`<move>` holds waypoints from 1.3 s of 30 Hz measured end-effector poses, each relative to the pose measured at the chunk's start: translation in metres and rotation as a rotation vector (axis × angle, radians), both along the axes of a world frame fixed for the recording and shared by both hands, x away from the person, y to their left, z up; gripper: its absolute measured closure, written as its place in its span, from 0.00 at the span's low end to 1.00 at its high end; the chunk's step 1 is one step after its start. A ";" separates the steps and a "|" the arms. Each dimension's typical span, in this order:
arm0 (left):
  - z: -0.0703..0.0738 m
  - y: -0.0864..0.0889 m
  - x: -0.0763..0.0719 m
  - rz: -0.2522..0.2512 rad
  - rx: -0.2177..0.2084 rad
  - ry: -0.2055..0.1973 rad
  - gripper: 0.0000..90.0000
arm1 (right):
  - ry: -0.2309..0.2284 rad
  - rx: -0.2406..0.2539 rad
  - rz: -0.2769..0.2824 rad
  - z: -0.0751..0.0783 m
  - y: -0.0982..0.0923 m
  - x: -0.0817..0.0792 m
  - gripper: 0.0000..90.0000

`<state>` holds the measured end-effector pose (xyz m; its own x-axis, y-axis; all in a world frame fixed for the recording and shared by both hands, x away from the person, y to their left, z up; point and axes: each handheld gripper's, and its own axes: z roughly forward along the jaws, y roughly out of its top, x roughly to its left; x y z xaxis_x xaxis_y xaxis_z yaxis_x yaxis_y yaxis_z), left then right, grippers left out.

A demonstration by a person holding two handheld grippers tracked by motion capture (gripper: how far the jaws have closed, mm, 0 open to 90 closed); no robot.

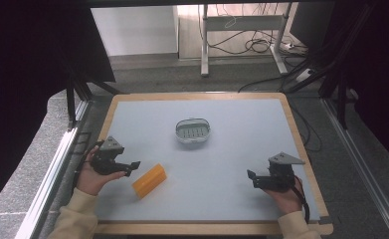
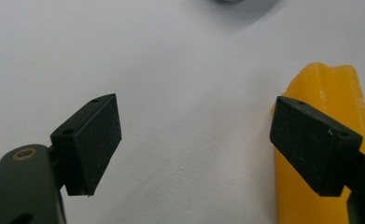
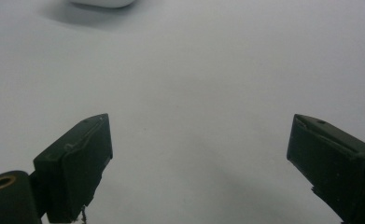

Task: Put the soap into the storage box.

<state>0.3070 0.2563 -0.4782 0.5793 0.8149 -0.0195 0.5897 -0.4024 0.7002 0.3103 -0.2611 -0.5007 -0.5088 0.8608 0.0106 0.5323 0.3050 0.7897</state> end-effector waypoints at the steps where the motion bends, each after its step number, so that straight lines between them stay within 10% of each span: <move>1: 0.000 0.000 0.000 0.001 0.000 -0.001 0.18 | -0.004 0.002 0.000 0.000 0.000 0.000 0.09; 17: 0.013 0.010 -0.017 0.032 -0.057 -0.023 0.24 | -0.106 0.047 -0.025 0.003 -0.017 -0.008 0.15; 39: 0.019 0.010 -0.021 0.033 -0.092 0.007 0.27 | -0.067 0.064 -0.025 0.002 -0.013 -0.009 0.16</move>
<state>0.2858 0.2662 -0.4594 0.5518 0.8281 -0.0987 0.6065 -0.3172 0.7290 0.3017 -0.2740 -0.4988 -0.4889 0.8717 0.0326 0.4842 0.2401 0.8414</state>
